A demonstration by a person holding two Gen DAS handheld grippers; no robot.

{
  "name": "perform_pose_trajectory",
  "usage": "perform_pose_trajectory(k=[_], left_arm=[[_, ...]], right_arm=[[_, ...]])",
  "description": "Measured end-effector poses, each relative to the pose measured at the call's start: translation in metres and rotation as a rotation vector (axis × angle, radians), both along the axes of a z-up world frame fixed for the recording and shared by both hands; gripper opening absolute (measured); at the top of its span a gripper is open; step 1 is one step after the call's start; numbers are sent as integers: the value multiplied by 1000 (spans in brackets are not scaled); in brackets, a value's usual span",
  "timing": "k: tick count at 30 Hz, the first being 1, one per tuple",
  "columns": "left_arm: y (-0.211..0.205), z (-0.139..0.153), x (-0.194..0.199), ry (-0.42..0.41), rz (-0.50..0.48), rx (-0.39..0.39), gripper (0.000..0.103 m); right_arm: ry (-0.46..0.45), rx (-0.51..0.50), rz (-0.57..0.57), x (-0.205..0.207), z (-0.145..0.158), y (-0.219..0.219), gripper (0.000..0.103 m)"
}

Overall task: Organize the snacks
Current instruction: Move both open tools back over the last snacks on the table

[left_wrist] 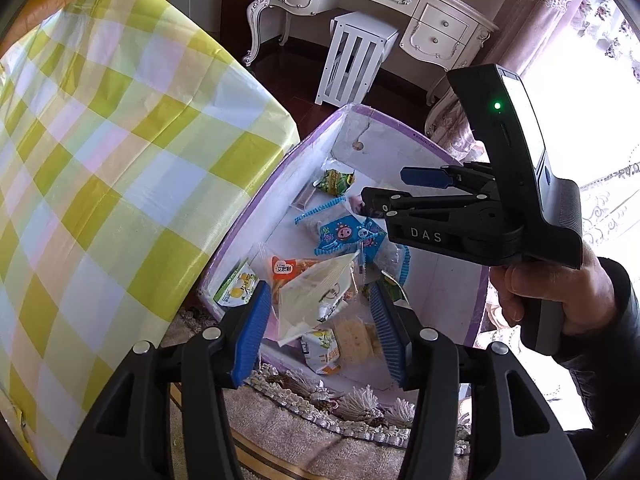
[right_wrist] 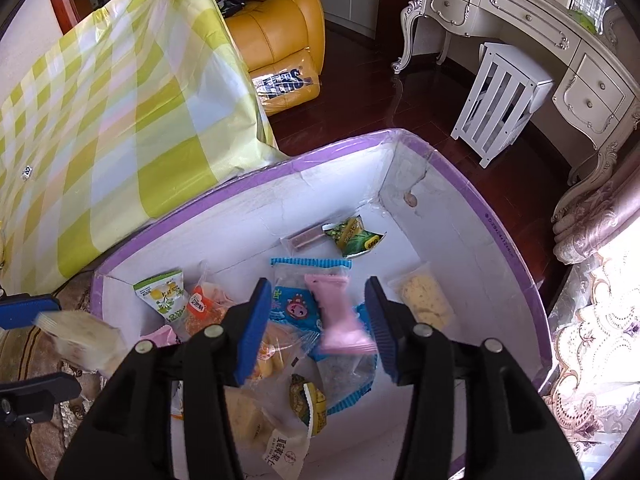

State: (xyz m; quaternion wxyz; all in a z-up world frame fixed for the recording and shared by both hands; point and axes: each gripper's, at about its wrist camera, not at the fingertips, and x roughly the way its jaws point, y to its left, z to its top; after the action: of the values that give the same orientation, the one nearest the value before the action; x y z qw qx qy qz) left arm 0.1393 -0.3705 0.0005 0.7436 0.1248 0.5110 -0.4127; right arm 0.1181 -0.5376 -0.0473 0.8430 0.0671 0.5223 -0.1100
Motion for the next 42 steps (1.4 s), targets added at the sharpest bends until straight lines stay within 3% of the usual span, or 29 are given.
perform_pose_trajectory(k=[9,22,27,35,40,42], left_arm=[[14,5,6,4,66,-41,59],[75,16,25,-63,278,-60,67],[129,22,37,-83,458,-85,75],[242,36,45,-197,884,-103,89],[310,38,43,-221,1132,-102,91],[332,33,44,-203,1209,-83,96]], right_arm=[[-6,-14,10,5,5,8,76],[-8,6,91,22,15,51,77],[-19,17,132,31,22,74,77],[-42,21,211,48,33,118,77],[-51,23,259,59,36,144,77],[-54,26,278,63,37,154,77]])
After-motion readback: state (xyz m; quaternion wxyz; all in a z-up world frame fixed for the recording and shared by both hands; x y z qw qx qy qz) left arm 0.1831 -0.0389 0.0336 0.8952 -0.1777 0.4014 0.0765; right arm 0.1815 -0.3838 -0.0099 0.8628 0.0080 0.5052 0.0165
